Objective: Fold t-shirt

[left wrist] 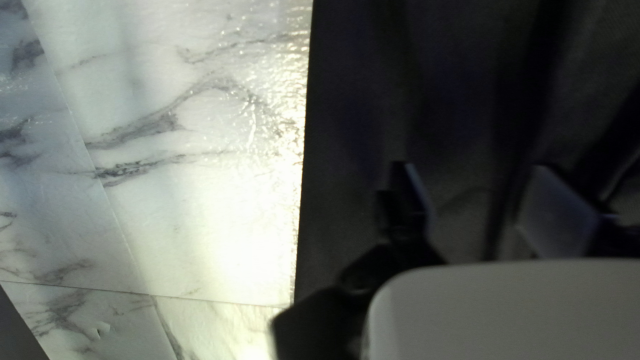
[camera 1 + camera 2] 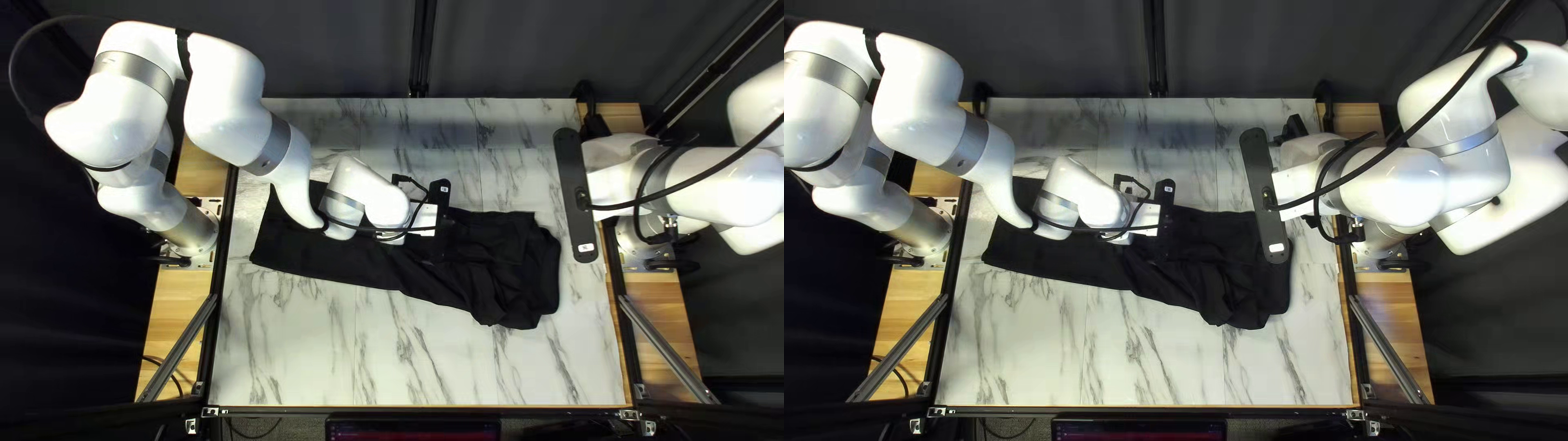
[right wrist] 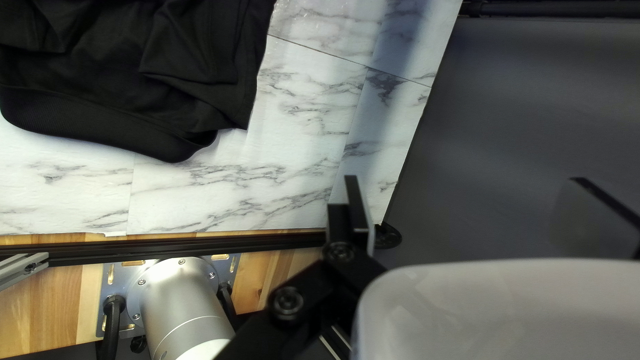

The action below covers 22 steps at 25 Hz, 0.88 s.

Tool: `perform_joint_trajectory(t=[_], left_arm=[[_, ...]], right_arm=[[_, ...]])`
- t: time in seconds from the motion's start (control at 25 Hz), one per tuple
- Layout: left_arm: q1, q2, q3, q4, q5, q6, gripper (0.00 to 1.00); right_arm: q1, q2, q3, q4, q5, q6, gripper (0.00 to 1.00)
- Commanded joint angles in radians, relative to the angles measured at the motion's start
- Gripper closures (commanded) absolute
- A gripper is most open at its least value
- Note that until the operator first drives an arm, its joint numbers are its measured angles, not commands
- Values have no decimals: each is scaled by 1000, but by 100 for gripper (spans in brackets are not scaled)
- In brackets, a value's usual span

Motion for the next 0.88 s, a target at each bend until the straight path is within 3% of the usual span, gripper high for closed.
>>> perform_joint_trajectory(t=[0.04,0.8,0.84,0.88], left_arm=[[-10,2,-16,-6,15,4,100],[-62,-21,1,-13,49,-32,100],[-61,-12,-7,-23,50,-19,96],[-60,-8,-12,-29,51,-12,67]], right_arm=[[0,0,0,0,0,0,0],[0,0,0,0,0,0,0],[0,0,0,0,0,0,0],[0,0,0,0,0,0,0]])
